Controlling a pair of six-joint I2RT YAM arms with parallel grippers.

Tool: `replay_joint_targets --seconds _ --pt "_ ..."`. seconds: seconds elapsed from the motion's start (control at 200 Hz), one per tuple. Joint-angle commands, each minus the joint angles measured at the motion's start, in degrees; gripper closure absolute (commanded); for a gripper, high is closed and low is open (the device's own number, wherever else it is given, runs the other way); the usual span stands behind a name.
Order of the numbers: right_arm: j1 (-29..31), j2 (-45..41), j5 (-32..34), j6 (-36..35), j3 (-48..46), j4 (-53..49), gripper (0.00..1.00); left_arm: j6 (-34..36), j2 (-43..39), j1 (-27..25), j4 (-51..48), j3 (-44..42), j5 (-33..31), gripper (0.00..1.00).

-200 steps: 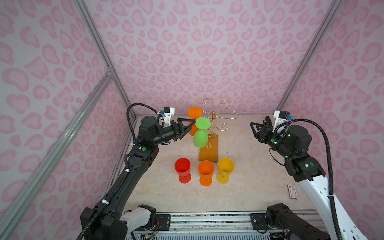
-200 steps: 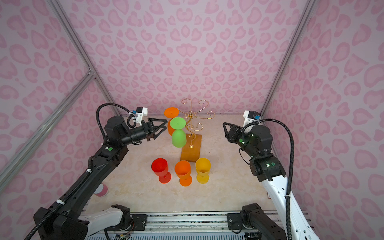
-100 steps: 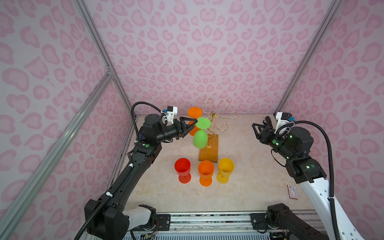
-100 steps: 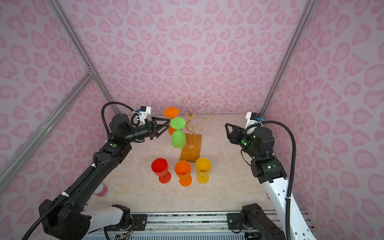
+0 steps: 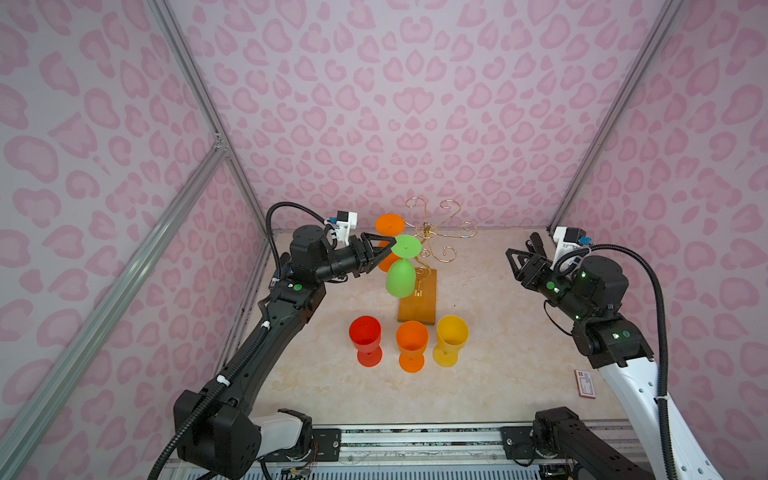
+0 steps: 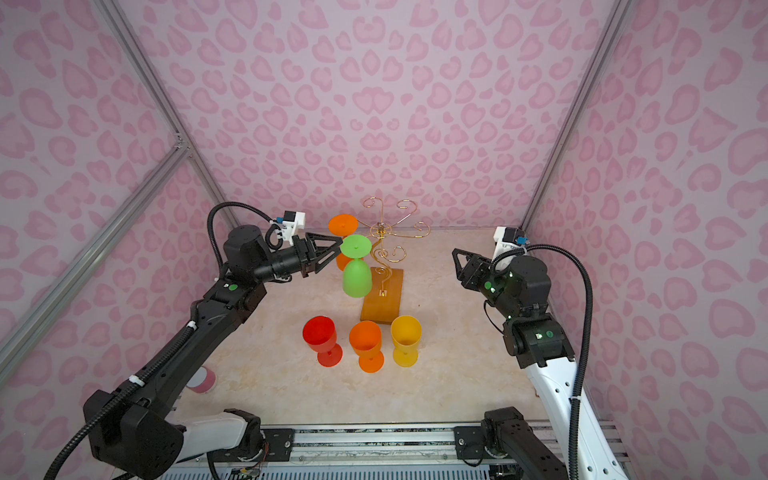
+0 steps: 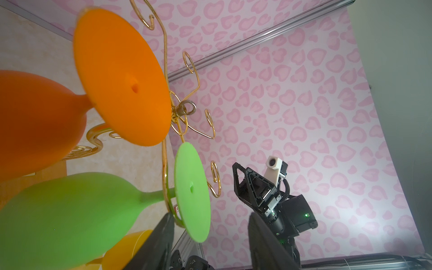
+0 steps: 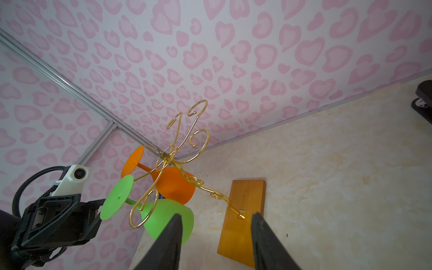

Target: Take the wine glass off the wine glass rack

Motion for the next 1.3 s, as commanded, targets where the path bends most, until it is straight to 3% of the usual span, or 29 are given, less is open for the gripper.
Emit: replay_joint_targets --seconds 0.0,0.85,1.22,1.295 --pt "-0.3 0.0 -1.1 0.2 -0.4 1.4 0.51 -0.3 0.6 0.0 2.7 0.7 0.9 0.49" --pt "-1.8 -0.9 -2.0 0.7 -1.4 1.7 0.51 -0.2 2.3 -0.5 2.4 1.5 1.6 0.63" --pt "-2.4 -0.7 -2.5 1.1 -1.5 2.1 0.51 -0.2 2.8 -0.5 1.7 1.1 1.7 0.63" --pt "-2.4 -0.7 -2.6 1.1 -1.5 2.1 0.51 -0.2 3.0 -0.5 1.6 1.0 1.8 0.68"
